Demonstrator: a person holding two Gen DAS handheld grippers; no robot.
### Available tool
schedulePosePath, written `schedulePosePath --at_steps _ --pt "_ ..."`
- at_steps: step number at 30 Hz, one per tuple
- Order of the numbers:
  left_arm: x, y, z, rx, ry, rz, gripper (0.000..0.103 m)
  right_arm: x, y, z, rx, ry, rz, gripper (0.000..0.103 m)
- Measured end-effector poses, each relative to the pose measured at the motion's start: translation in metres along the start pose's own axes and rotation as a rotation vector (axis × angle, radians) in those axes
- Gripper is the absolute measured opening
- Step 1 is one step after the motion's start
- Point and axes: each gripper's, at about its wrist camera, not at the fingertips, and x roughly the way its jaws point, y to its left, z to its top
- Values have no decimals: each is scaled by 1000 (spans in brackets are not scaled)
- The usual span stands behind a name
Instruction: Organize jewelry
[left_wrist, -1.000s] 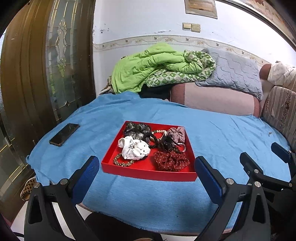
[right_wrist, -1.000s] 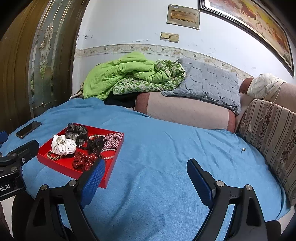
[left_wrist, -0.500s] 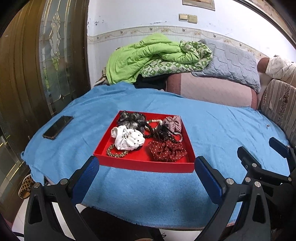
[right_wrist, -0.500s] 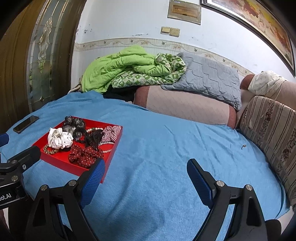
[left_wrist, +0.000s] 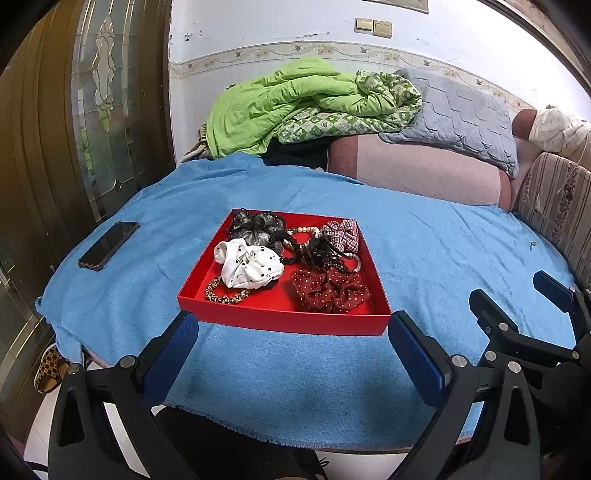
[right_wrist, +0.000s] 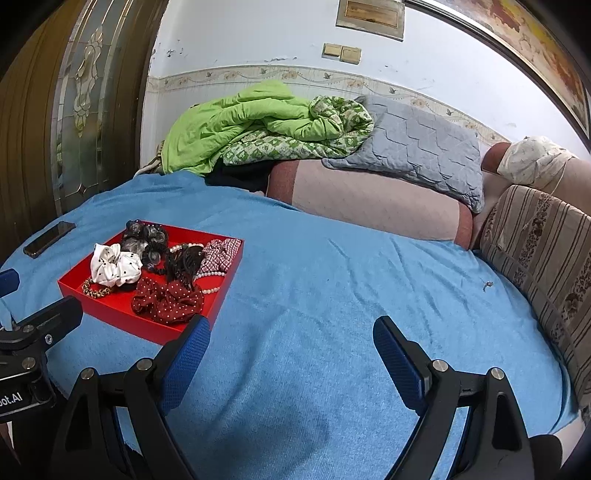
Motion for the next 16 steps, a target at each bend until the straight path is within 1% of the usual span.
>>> schedulePosePath --at_steps 6,16 --pt "-2 0 1 4 -6 11 102 1 2 -1 -2 5 3 93" --pt "0 4 2 -9 8 24 102 3 6 -3 -5 19 1 93"
